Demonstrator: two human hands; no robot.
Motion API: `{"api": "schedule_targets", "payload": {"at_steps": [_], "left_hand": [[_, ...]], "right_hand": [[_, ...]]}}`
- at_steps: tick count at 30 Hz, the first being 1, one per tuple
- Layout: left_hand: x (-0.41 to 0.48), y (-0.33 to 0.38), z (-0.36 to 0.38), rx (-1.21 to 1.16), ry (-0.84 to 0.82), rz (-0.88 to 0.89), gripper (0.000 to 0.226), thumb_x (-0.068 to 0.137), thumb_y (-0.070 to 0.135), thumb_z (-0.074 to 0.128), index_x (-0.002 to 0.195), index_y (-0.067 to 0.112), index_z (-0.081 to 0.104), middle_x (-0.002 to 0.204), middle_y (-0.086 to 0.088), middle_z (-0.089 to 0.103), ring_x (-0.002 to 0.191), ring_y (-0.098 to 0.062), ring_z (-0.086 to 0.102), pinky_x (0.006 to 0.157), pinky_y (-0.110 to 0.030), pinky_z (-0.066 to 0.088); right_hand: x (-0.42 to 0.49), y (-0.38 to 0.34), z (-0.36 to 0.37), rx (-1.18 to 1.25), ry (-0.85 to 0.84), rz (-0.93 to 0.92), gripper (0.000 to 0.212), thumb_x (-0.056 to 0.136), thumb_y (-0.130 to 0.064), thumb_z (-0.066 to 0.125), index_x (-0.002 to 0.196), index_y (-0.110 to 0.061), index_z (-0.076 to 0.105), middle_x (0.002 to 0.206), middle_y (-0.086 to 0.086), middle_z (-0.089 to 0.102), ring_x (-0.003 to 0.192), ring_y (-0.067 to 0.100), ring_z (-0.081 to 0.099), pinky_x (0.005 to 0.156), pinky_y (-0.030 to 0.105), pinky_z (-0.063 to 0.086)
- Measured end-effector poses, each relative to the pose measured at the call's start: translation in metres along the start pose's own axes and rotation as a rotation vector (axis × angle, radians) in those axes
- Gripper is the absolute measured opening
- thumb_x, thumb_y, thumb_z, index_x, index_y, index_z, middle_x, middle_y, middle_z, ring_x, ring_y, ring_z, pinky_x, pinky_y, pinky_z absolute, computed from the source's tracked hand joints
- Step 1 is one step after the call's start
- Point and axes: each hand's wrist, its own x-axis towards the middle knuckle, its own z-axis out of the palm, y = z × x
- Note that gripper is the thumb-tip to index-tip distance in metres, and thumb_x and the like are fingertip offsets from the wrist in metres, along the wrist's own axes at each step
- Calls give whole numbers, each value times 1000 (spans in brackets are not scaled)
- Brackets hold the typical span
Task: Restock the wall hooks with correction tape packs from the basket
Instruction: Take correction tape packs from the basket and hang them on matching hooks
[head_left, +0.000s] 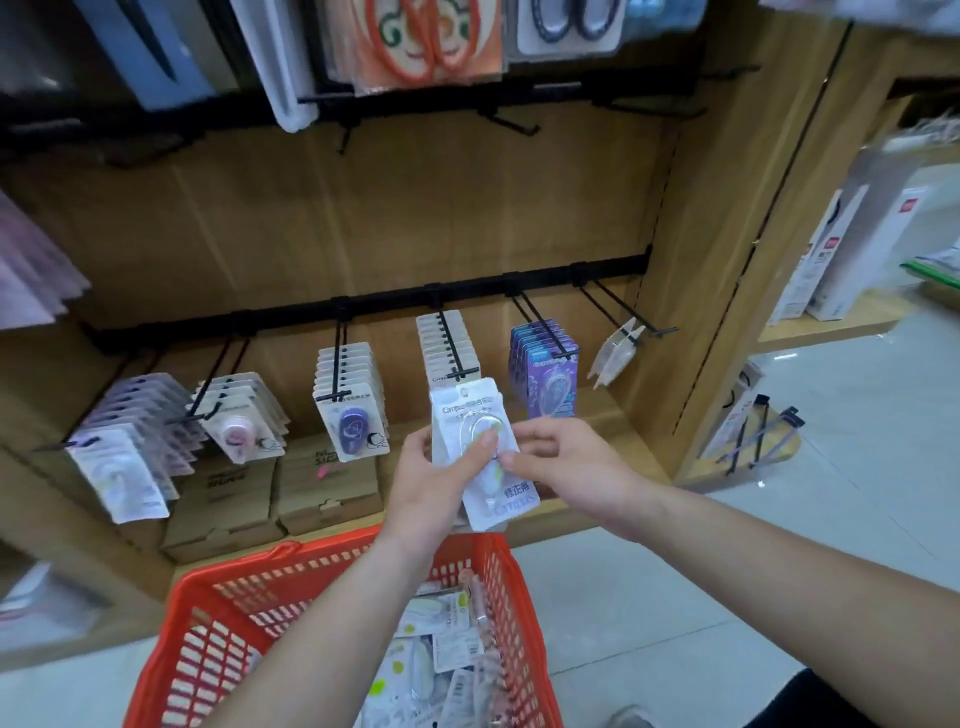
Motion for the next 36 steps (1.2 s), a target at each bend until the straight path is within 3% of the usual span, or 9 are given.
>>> {"api": "schedule_targets", "payload": {"at_steps": [5,9,12,16,21,25,28,32,36], "left_hand": [[-10,10,-29,54,-37,41,32,99,31,67,129,27,58,113,8,75,92,-9,76,70,-26,60],[-22,23,-65,130,-24,79,31,99,30,66,129,29,58,120,10,72,106,-9,71,96,-37,56],[-34,38,-103,175,7,95,43,94,42,71,133,30,57,123,12,71,108,-11,71,99,-45,55],[-51,47,-160,184,57,56,37,95,40,71,128,31,59,116,8,75,97,-19,77,89,-50,60],[-70,39,-240,200,204,22,29,99,30,67,126,27,58,111,1,76,87,-20,78,76,-41,62],[-80,40,-296,208,345,37,43,92,37,75,129,25,58,118,3,73,99,-19,74,90,-45,58],[-85,34,-337,200,406,33,44,91,35,76,130,27,59,120,5,72,106,-18,72,99,-49,55],[-94,19,-380,137,499,14,34,97,27,68,130,28,57,117,6,70,100,-18,72,76,-37,57],[-103,9,-399,92,526,12,29,98,24,67,125,28,59,110,4,74,87,-14,75,53,-21,54]], "right_hand": [[-9,-14,22,126,42,31,22,98,-16,68,118,-7,64,107,9,78,96,24,77,87,47,62],[-14,-25,52,236,30,46,16,101,-10,62,115,-5,56,107,10,78,93,26,77,82,45,63],[-15,-32,74,253,34,11,10,100,-6,61,110,-7,57,108,13,76,88,23,77,73,39,64],[-11,-34,111,150,26,-12,20,97,-14,69,114,-16,60,107,2,79,99,23,76,97,52,56],[3,-30,189,73,-34,6,20,99,-13,67,116,-16,60,97,-8,80,90,11,76,82,34,59],[32,-30,258,42,-53,3,16,100,-16,66,113,-18,59,103,-5,78,88,10,75,68,23,55],[60,-34,308,14,-72,-12,14,100,-16,66,112,-19,61,109,-3,76,95,13,74,72,27,56],[100,-39,362,-40,-96,-28,14,97,-20,66,110,-26,63,106,-4,76,98,19,73,87,43,59],[128,-45,397,-46,-71,-38,13,98,-18,62,109,-26,60,106,-4,73,98,19,71,79,36,57]]}}
